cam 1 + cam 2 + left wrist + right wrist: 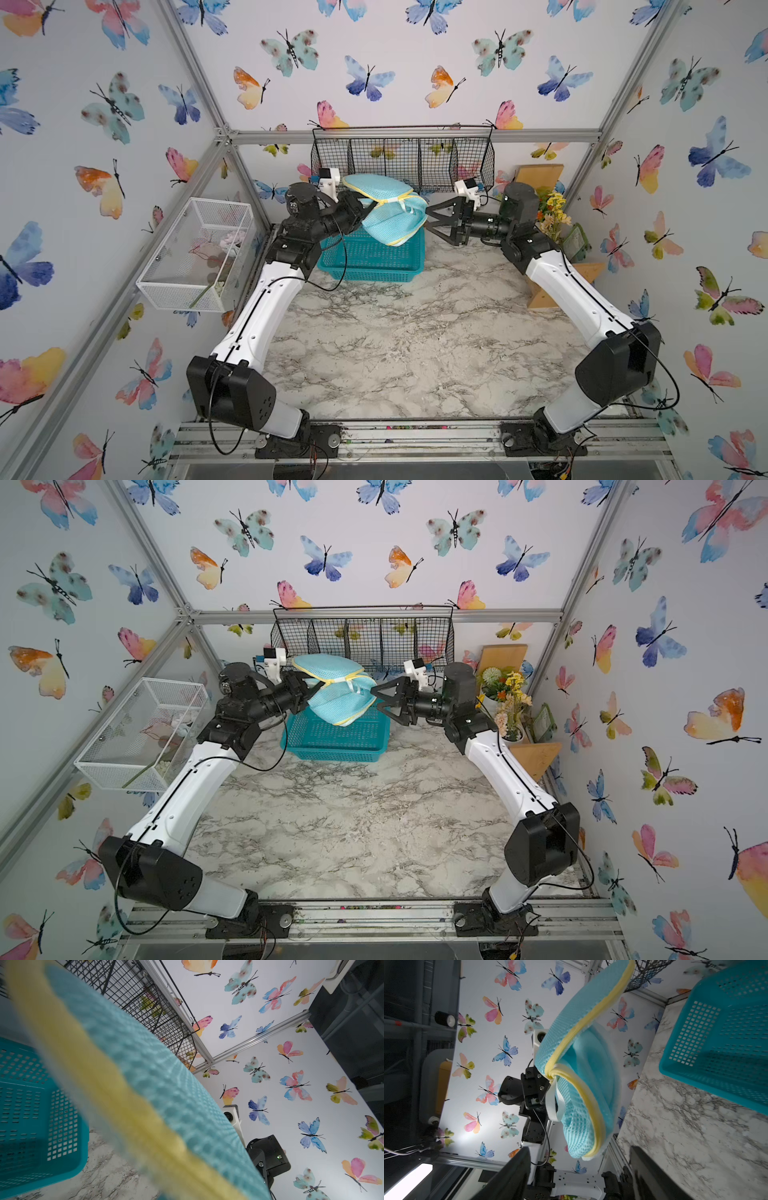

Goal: Turn the laundry bag inside out
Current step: Turn over the laundry bag.

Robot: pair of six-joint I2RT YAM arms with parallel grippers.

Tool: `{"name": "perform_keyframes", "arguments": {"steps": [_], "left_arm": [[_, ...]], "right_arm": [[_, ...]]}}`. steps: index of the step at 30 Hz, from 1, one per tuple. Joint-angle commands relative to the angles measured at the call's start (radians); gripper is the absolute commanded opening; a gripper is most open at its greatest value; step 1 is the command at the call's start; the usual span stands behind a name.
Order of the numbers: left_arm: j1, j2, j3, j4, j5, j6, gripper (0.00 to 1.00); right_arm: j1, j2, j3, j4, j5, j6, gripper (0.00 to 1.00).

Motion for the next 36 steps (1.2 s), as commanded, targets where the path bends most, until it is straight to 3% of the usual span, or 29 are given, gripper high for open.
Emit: {"name": "perform_keyframes", "arguments": {"steps": [1, 6, 12, 15, 21, 24, 36], "left_arm": [[-0.035, 0.004, 0.034, -0.081, -0.128, 0.103, 0.0], [-0.071, 0.025, 0.044, -0.067, -0.163, 0.1, 0.0], [-0.078, 0.022, 0.047, -0.06, -0.143, 0.09, 0.0], [-0.062, 0.01, 0.032, -0.015, -0.129, 0.042, 0.0], [0.02, -0.01, -0.098, 0.311, 0.025, -0.288, 0.0], [0.04, -0.014, -0.162, 0.459, 0.04, -0.424, 0.0], [0.112, -0.027, -0.151, 0.461, 0.012, -0.458, 0.0]], "right_arm": [[0.019, 0.03, 0.04, -0.218, 0.083, -0.106, 0.68], [0.023, 0.066, 0.056, -0.266, 0.127, -0.116, 0.47], [0.022, 0.051, -0.01, -0.141, 0.143, -0.071, 0.13], [0.011, 0.007, -0.126, -0.025, 0.123, -0.027, 0.03], [-0.013, -0.029, -0.29, 0.091, 0.076, -0.028, 0.03], [-0.016, -0.001, -0.303, 0.14, 0.034, -0.028, 0.03], [-0.018, -0.039, -0.364, -0.001, -0.175, -0.178, 0.03]]}}
